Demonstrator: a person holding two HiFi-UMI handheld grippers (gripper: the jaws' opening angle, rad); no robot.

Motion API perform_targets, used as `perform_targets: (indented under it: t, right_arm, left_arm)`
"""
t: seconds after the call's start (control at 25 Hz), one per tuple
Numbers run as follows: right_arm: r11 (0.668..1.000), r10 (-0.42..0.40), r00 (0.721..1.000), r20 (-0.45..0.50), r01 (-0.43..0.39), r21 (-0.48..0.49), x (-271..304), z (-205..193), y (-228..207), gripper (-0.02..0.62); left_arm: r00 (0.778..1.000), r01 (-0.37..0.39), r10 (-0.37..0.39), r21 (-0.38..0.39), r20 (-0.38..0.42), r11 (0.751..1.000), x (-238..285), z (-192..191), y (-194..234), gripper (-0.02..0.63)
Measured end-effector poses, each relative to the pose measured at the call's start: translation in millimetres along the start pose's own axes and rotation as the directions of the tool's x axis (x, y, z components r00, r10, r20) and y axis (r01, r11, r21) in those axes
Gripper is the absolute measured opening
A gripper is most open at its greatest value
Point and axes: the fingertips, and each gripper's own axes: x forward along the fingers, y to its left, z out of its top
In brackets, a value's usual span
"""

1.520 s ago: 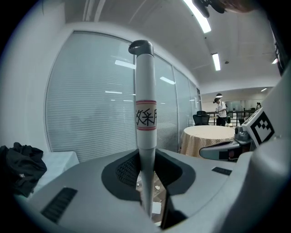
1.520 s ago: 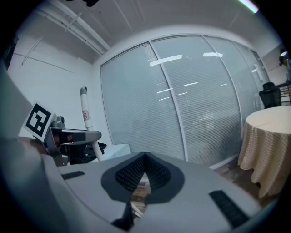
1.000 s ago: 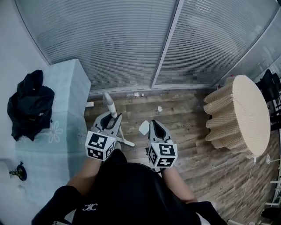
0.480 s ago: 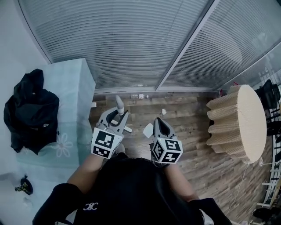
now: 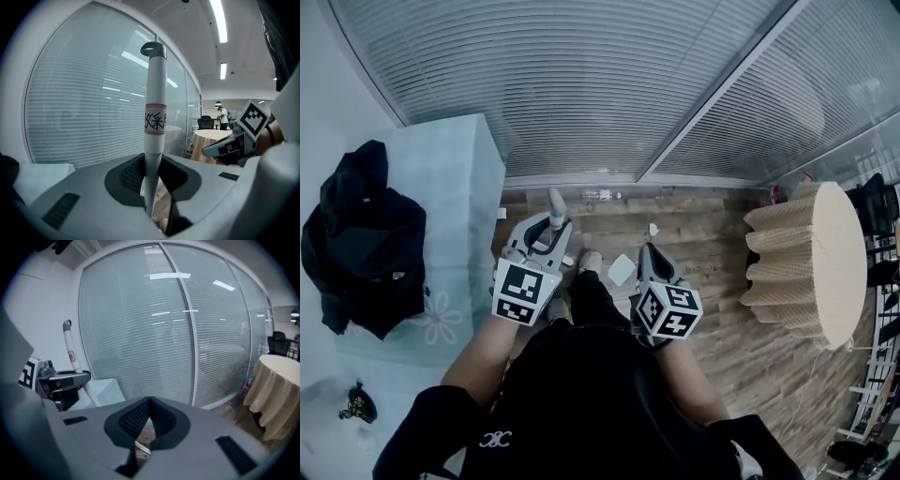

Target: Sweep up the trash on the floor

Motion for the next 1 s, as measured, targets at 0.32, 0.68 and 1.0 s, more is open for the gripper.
perform_targets:
  t: [0.32,0.68,1.0]
  right_arm:
    - [0.996,-0.015,1.000,-0.004,0.015,0.094,66.5,14.2,-36.3,0.014]
    - [0.961,-0.087,0.993,0.078,0.063,0.268,133.6,80.4,-128.6,0.014]
    - [0.925,-0.166,0.986,0.016,0.150,0.349,144.5,68.1,-193.8,0.014]
  left_arm:
    - [0.998,0.016,-0.019,-0.045,-0.066,0.999,58.3,3.4,25.4,0.080]
    - [0.950,0.212,-0.204,0.007,-0.235,0.977,176.8,-13.1,-8.2,0.080]
    - [0.933,0.274,-0.244,0.083,-0.265,0.958,265.5,1.1,-15.6,0.080]
